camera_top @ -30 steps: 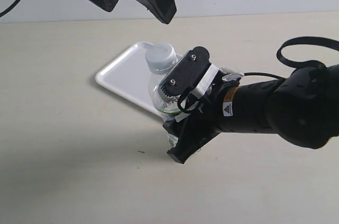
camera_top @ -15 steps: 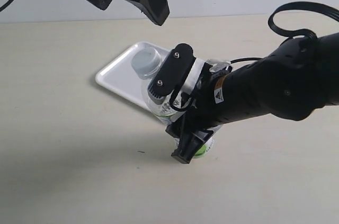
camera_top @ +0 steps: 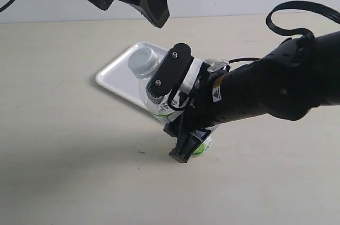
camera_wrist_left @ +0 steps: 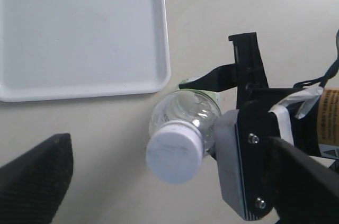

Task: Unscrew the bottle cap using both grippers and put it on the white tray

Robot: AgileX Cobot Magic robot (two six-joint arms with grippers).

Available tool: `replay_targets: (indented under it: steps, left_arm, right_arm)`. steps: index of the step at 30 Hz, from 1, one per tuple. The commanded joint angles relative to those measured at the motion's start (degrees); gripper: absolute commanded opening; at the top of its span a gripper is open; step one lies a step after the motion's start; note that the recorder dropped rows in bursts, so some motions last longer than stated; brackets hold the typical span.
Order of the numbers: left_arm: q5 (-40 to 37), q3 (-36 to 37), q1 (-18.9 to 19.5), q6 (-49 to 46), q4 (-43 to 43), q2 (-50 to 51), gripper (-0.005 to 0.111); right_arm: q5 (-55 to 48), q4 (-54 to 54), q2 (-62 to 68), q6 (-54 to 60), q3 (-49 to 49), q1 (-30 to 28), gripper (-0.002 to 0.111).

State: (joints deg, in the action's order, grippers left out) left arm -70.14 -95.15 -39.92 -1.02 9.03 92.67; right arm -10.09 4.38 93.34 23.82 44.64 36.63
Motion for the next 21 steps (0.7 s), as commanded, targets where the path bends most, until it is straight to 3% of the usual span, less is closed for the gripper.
replay_targets:
  steps: [1,8,21]
  left_arm:
    - [0.2,-0.1,-0.2,-0.3,-0.4,-0.2,0.092]
    - [0.2,0.2,-0.2,-0.8,-0.5,-0.2,0.092]
    - [0.2,7.0,0.0,-3.2,-1.4,-0.2,0.092]
  right_arm:
    - [4.8,1.3,2.8,0.2,-0.3,0.0,0.0]
    - [5.8,1.3,4.6,0.1,-0.3,0.0,0.0]
    - [5.9,2.1,4.3,-1.2,-0.3,0.0,0.0]
